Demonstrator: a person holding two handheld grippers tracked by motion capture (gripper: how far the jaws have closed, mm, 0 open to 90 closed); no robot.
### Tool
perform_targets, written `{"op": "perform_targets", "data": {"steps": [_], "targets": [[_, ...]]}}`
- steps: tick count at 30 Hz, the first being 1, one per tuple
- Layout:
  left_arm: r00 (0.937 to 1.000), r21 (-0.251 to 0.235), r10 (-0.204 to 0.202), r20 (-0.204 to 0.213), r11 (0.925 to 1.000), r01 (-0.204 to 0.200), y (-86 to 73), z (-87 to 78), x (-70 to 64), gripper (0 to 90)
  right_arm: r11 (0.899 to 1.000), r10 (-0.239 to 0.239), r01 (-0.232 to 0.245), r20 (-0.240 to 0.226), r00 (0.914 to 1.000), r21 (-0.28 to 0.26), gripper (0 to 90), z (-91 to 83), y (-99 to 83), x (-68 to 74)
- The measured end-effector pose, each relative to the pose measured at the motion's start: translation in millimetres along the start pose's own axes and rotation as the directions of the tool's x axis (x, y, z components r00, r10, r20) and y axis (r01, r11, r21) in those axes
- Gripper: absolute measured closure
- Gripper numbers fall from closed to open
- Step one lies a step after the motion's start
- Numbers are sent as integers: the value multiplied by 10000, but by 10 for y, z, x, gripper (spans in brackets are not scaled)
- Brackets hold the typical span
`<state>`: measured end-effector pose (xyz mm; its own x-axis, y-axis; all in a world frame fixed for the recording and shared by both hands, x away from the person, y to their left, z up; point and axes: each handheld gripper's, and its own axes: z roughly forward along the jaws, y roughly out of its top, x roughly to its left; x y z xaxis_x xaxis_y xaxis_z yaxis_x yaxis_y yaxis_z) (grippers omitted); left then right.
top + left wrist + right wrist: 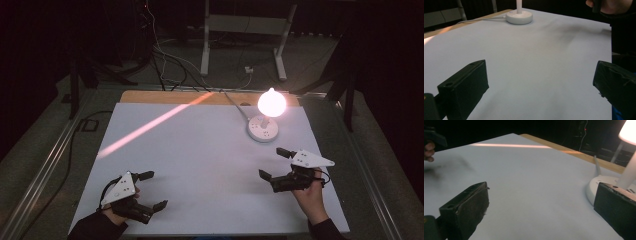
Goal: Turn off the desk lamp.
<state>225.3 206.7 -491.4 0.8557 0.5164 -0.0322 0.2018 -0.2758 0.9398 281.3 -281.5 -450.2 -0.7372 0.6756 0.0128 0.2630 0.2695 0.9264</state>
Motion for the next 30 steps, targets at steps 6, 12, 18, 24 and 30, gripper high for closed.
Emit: {"op": "perform_targets", "data": {"steps": [6, 12, 18, 24, 30], "targets": [[10000, 8, -6, -9, 10000, 6, 1, -1, 3, 6, 9999, 21, -28, 622, 9981, 107, 0, 29, -2, -156], [10000, 6, -32, -15, 10000, 32, 2, -2, 5, 6, 9996, 128, -155, 1040, 9945, 249, 0, 47, 4, -277], [10000, 17, -19, -63, 10000, 19, 1, -4, 8, 5, 9989, 319, -361, 1271, 9914, 311, 0, 69, 4, -378], [10000, 9, -55, -57, 10000, 55, 1, -2, 10, 5, 9963, 783, -839, 1998, 9767, 198, 0, 109, 4, -495], [9999, -7, -45, -119, 10000, 45, 2, -10, 14, 6, 9912, 1234, -1313, 2569, 9585, 139, 0, 162, -12, -640]]}}
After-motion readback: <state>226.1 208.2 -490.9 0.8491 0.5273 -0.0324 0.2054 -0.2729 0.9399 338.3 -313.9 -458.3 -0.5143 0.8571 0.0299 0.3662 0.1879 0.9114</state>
